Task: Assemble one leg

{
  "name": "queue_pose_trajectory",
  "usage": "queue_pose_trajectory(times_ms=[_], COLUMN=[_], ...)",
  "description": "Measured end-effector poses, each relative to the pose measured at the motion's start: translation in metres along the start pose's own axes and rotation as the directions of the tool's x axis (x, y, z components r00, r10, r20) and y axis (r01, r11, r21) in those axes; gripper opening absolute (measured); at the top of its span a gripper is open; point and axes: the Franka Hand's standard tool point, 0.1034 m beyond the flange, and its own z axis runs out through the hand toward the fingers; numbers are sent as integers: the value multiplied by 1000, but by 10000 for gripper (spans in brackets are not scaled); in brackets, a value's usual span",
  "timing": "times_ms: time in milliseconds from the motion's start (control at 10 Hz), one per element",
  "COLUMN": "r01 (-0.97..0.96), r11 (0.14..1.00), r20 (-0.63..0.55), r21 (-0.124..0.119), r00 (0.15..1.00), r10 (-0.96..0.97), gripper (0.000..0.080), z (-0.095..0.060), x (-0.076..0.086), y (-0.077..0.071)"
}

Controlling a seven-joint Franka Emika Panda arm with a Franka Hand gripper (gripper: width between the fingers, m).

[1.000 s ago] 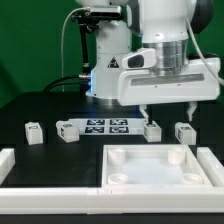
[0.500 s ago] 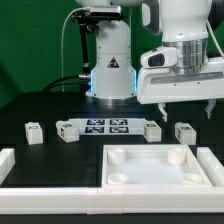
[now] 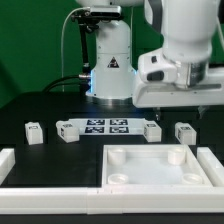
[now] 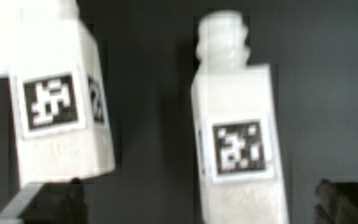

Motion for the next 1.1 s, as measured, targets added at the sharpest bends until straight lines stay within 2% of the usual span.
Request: queue_pose_trajectory(times_ms=[100, 200, 300, 500, 700, 1100], r01=[-1, 1, 1, 0, -6, -4], r11=[1000, 1000, 1000, 1000, 999, 999], r20=[107, 164, 247, 240, 242, 233], r21=[-8, -10, -18, -24, -33, -32], r00=[994, 986, 969, 971, 970, 972], r10=[2, 1, 4, 6, 13, 11], gripper=[649, 649, 649, 649, 649, 649], z=[4, 6, 8, 11, 17, 32], x=[-6, -4, -9, -4, -4, -1], y=[2, 0, -3, -13, -17, -18])
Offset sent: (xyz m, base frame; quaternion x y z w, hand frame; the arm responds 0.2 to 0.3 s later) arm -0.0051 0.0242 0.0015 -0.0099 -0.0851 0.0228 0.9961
